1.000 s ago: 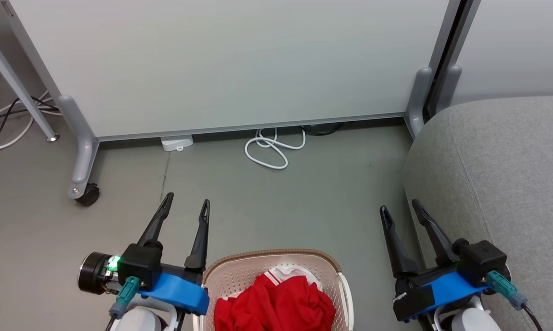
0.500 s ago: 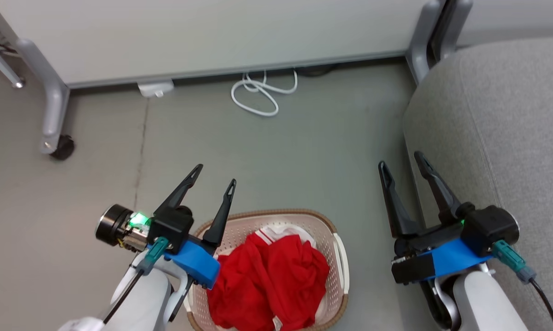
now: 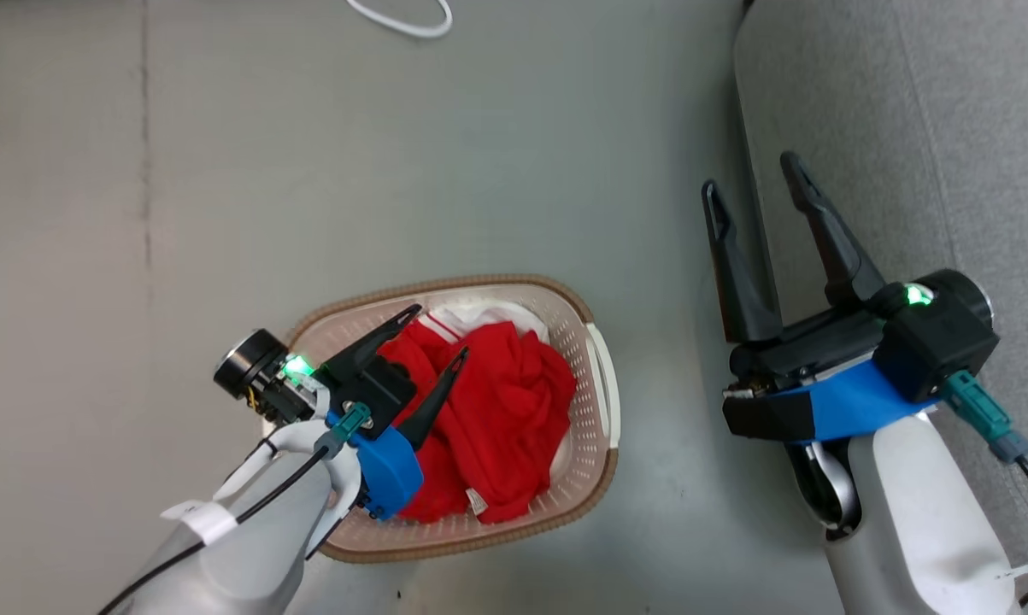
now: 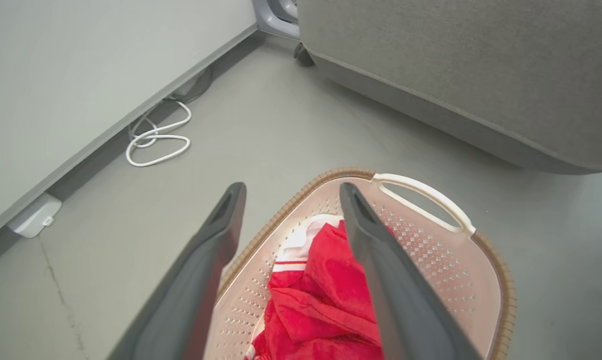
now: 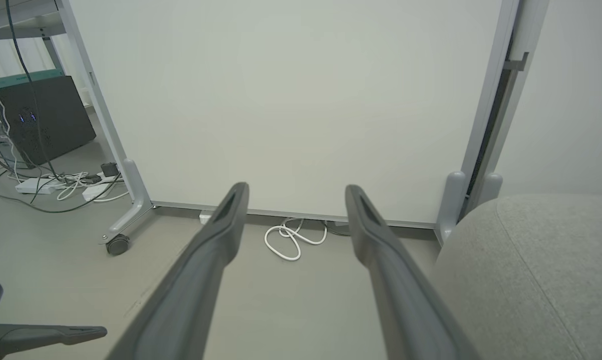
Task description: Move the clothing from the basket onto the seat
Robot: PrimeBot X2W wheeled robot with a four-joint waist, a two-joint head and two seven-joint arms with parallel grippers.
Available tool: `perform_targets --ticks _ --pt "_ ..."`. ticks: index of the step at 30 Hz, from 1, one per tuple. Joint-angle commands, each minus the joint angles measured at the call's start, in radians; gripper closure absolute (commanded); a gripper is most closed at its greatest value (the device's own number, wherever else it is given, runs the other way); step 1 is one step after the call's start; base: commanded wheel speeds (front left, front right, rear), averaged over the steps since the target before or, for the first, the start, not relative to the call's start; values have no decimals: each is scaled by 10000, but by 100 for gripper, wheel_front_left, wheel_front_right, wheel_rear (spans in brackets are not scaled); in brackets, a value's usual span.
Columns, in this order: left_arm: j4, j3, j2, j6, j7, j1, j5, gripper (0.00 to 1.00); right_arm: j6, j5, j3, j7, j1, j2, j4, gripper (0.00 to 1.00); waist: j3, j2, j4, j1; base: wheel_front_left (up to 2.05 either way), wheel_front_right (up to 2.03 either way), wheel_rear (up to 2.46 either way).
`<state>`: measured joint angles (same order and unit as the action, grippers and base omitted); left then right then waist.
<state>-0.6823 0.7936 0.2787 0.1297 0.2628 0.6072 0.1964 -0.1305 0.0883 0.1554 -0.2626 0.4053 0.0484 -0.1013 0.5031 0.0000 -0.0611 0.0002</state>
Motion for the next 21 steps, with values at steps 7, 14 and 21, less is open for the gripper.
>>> perform_targets --ticks 7,14,21 --pt "-1574 1708 108 7 30 1419 749 0 -5 -319 -14 -37 702 32 405 0 1940 0 -455 -2 0 0 0" --pt "-2915 3207 81 8 30 2335 1884 0 -5 -446 -83 -37 951 33 746 0 3031 0 -618 -2 0 0 0" --pt "-3730 4305 -9 8 -249 2897 3276 0 -5 -471 -121 -35 1048 33 1043 0 3771 0 -746 -2 0 0 0"
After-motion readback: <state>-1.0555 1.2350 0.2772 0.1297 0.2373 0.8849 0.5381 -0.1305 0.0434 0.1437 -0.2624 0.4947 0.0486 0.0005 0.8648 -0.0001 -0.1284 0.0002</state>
